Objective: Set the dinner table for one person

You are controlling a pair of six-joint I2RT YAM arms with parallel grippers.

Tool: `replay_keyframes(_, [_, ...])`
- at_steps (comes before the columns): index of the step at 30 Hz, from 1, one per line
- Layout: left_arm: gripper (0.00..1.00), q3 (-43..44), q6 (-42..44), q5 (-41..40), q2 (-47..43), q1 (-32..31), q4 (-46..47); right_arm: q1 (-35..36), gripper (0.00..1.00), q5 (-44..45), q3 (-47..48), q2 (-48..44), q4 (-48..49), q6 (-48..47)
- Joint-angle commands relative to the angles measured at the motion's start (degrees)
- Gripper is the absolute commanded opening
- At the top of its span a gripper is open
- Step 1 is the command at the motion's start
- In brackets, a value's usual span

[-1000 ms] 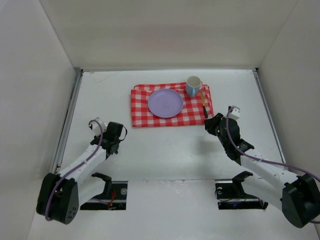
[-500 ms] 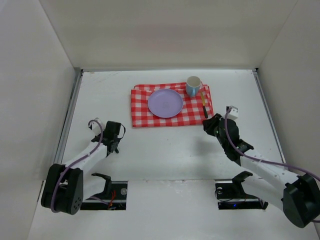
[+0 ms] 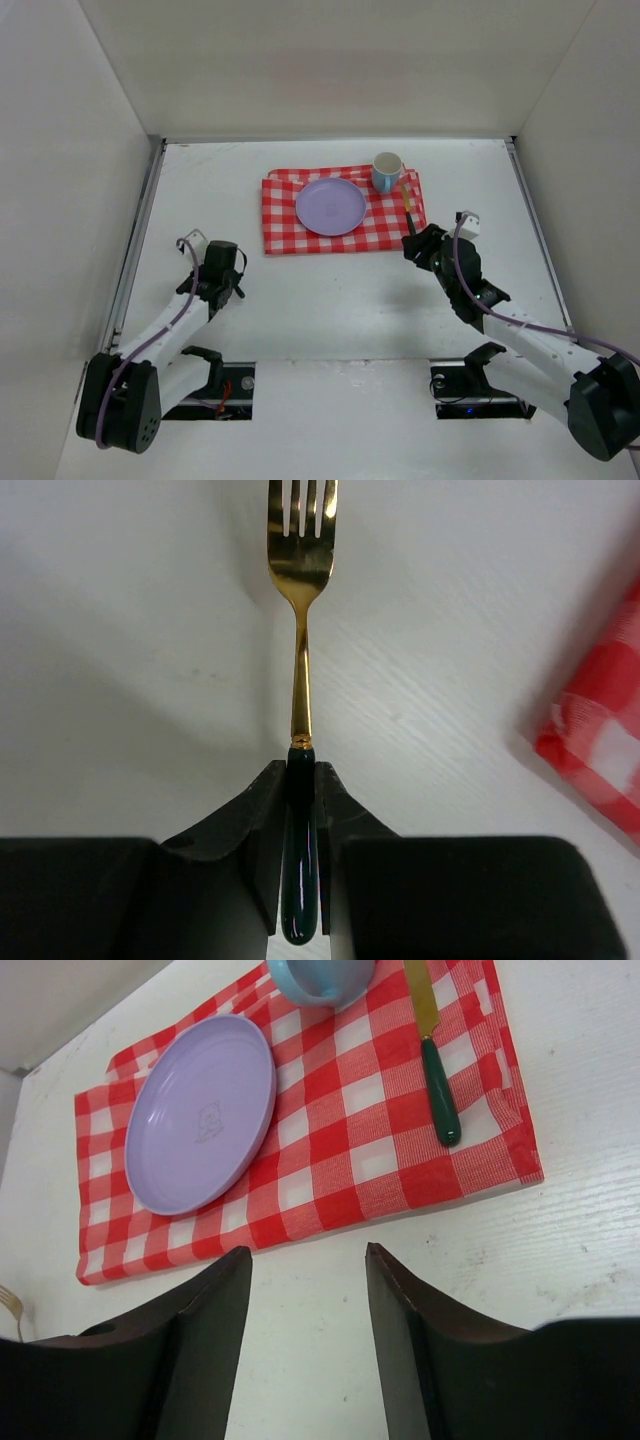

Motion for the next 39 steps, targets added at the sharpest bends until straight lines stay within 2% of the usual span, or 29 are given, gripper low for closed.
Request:
replay_keyframes(1, [0.01,7.40,6.01,0.99,-0.55,-4.26,4.83,-0.10,0.57,0.85,1.56,-0.48,3.58,-0.31])
replay_keyframes(8, [0.02,26.47,18.58,1.86,18.15,-13.76,10.38,-0.37,0.59,0.94,1.21,-0.13,4.02,-0.40])
replay_keyframes(13, [0.04,36.59,24.30,8.97,30.99,-12.81,9.94,-0.90,0.64,0.76,1.03,0.23,4.38,-0.49])
replay_keyframes(17, [0.04,44.32,27.20,12.24,39.70,-11.40,4.68,-1.07,0.66,0.77,0.95,-0.04,4.46,-0.40])
replay_keyframes(24, [0.05,46.71,28.70,7.58,43.75,-11.75,3.09,-1.24,0.67,0.59,0.77,0.13,4.82,-0.40])
replay_keyframes(31, [0.07,45.75,27.83,7.23,46.39,-11.13,3.61,-0.89,0.68,0.24,1.47,2.24,4.91,-0.58])
replay_keyframes(36, [0.14,45.57,26.51,7.05,47.71,-10.35,4.32,-0.89,0.69,0.50,1.21,1.81,5.26,-0.66])
replay_keyframes(39, [0.23,44.61,25.54,6.96,46.66,-10.34,4.93,-0.90,0.69,0.32,1.30,1.20,4.73,-0.75])
